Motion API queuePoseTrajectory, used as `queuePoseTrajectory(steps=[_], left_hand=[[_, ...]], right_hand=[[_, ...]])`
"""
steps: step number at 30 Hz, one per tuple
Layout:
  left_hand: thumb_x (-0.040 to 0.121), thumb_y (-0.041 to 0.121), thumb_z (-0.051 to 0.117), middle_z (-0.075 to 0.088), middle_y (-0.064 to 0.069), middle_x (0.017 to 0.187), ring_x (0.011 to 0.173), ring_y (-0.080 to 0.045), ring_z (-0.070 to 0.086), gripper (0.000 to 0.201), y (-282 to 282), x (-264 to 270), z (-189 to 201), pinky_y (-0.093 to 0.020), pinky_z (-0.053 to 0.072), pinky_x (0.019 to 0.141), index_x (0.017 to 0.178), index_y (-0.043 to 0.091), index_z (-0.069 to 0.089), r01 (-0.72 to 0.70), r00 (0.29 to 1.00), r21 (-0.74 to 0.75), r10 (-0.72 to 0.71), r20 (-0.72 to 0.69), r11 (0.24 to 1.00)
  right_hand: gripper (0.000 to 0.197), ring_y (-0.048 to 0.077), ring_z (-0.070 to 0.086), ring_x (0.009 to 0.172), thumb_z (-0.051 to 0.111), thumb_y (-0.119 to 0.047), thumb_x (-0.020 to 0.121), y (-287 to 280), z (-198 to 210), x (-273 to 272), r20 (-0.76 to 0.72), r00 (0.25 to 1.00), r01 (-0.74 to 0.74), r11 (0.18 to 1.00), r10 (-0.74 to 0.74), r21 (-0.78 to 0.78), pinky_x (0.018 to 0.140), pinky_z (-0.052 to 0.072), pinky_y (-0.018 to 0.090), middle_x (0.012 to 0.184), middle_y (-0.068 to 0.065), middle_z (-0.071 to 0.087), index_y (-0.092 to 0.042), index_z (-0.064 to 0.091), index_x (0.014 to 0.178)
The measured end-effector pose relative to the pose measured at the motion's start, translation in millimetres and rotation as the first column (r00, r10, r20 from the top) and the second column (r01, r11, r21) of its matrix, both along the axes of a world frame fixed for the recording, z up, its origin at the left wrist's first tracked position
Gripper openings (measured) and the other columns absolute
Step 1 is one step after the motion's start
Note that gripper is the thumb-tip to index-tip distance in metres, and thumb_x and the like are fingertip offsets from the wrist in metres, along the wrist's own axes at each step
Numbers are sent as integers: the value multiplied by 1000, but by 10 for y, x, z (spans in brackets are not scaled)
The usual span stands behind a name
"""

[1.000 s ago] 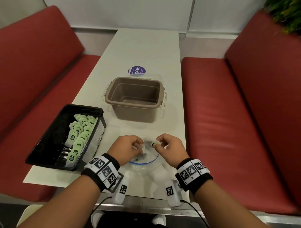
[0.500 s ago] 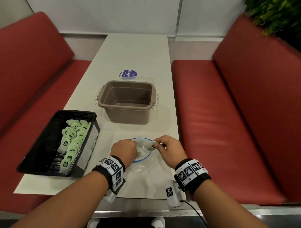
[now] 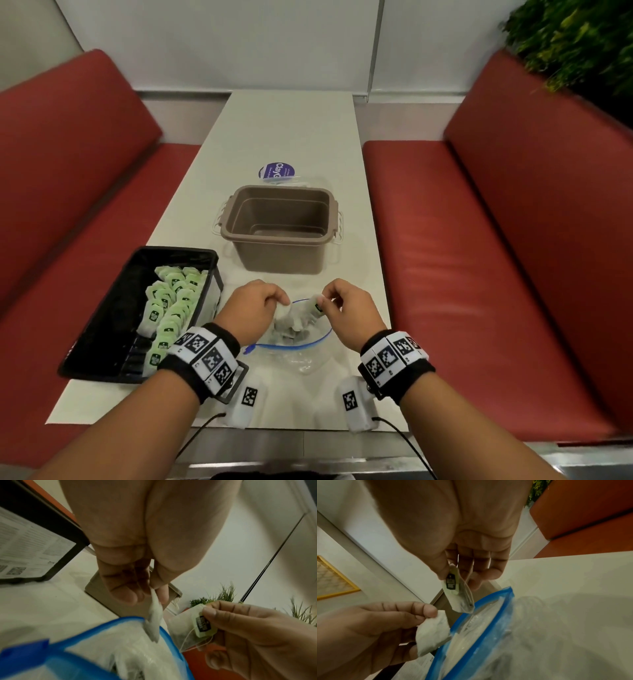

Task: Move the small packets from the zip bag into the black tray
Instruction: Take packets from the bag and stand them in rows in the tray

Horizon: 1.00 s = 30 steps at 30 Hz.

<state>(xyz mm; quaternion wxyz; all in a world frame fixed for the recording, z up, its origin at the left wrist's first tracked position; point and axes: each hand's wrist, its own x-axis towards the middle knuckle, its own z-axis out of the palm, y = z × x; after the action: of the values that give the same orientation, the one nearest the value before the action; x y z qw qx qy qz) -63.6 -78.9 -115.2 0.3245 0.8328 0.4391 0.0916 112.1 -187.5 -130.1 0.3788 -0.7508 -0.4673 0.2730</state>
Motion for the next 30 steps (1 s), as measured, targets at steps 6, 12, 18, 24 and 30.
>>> queuePoseTrajectory(steps=[6, 12, 18, 24, 30], left_hand=[[89, 8, 62, 63, 11, 91, 82, -2, 56, 26, 105, -250, 381, -3, 36, 74, 104, 24, 75, 100, 995, 72, -98, -26, 992], [90, 24, 69, 62, 6, 93, 86, -13, 59, 11, 422, -716, 964, -31, 49, 83, 96, 29, 77, 117, 992, 314, -93, -91, 942], [88, 31, 68, 70, 8, 86, 85, -14, 64, 7, 902, -1296, 1296, -29, 51, 75, 94, 30, 74, 161, 906, 354, 4, -422, 921], [86, 20, 60, 70, 1, 89, 79, -21, 65, 14, 1098, -1560, 1118, -28, 49, 64, 87, 24, 74, 263, 597, 161, -30, -802, 951], [87, 16, 63, 68, -3, 93, 74, -23, 59, 13, 1168, -1510, 727, -32, 51, 66, 96, 14, 72, 355, 400, 24, -128, -908, 935]], right_hand=[[13, 17, 65, 70, 66, -24, 92, 201, 212, -224, 7, 1000, -26, 999, 26, 37, 72, 55, 34, 77, -4, 69, -26, 63, 79], [7, 14, 60, 66, 71, -20, 89, 487, 466, -528, 109, 989, -108, 990, 98, 90, 72, 52, 32, 86, -3, 66, -25, 73, 84], [10, 17, 65, 76, 68, -14, 90, 779, 620, -896, 119, 984, -138, 988, 130, 65, 78, 56, 36, 87, -1, 67, -21, 73, 94], [9, 9, 61, 70, 66, -22, 92, 936, 647, -1287, 123, 953, -283, 958, 276, 46, 67, 47, 25, 78, -16, 60, -29, 65, 86], [7, 14, 63, 79, 59, -22, 95, 1033, 616, -1532, 157, 892, -413, 905, 425, -101, 74, 50, 28, 71, -19, 55, -25, 64, 96]])
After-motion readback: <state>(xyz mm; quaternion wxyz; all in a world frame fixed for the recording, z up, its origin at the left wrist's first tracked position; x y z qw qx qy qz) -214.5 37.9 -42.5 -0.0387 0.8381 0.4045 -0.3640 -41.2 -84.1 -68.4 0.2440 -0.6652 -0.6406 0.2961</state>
